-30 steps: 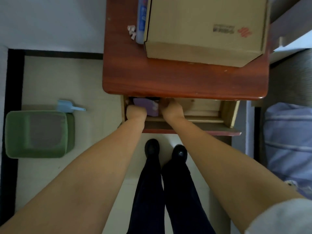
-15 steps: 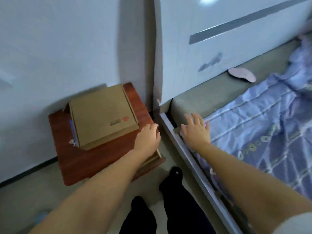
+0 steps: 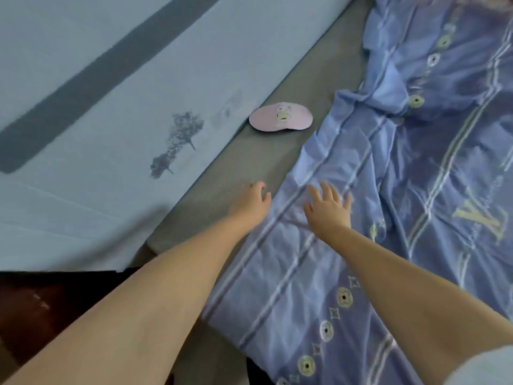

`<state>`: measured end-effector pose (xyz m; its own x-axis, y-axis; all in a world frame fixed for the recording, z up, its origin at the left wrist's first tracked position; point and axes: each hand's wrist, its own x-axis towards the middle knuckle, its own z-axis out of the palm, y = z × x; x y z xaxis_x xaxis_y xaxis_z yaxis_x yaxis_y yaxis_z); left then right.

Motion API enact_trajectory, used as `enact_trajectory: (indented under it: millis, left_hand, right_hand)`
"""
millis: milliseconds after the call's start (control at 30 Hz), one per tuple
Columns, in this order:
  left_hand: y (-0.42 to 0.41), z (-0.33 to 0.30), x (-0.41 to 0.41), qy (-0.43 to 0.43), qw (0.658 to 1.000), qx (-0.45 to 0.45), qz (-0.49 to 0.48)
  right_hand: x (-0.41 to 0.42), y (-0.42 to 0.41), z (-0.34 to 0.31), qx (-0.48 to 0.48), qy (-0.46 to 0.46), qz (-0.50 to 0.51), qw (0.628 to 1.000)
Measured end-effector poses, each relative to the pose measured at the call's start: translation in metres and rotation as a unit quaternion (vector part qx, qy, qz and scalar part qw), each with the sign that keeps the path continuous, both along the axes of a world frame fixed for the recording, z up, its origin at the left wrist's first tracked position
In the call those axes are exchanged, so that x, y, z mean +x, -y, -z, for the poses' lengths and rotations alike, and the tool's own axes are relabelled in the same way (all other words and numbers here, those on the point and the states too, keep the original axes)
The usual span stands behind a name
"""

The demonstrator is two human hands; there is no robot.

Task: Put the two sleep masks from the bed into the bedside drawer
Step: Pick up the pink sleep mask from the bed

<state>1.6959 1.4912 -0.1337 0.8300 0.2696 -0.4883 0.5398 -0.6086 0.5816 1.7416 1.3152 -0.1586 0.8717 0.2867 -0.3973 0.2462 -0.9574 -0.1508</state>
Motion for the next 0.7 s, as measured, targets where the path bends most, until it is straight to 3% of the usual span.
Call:
enact_trajectory:
  millis: [133,200,233,300,367,433,467,500,567,700]
  left_hand:
    - [0.007,0.045,0.087,-0.001,0.987,-0.103,-0.123]
    - [0.007,0.06,0.121,-0.008,0.959,-0.181,-0.216]
    - [0.006,0.066,0.137,-0.001,0.926,-0.246,-0.288]
    - [0.003,0.071,0.165,0.027,0.823,-0.384,-0.418]
    - [0.0,0.074,0.185,0.053,0.73,-0.464,-0.499]
    - [-0.002,0.075,0.198,0.086,0.677,-0.481,-0.551]
    - [-0.002,0.072,0.199,0.101,0.666,-0.478,-0.564]
    - [-0.002,0.07,0.198,0.11,0.668,-0.467,-0.569]
    - [-0.002,0.061,0.183,0.109,0.706,-0.424,-0.557]
    - [-0.016,0.025,0.108,0.098,0.834,-0.336,-0.427]
  right_hand:
    - [0.033,-0.004,0.055,0.015,0.0,-0.001,1.0]
    - [0.028,-0.003,0.074,0.042,0.053,-0.005,0.998]
    - [0.025,-0.002,0.079,0.061,0.083,0.002,0.995]
    - [0.023,-0.003,0.085,0.09,0.133,0.015,0.987]
    - [0.023,-0.002,0.089,0.103,0.151,0.019,0.983]
    - [0.024,-0.001,0.09,0.111,0.157,0.012,0.981]
    - [0.024,-0.001,0.091,0.112,0.158,0.009,0.981]
    - [0.024,-0.001,0.09,0.109,0.153,0.009,0.982]
    - [0.023,-0.003,0.087,0.109,0.131,0.013,0.985]
    - [0.028,-0.003,0.069,0.129,0.056,0.029,0.99]
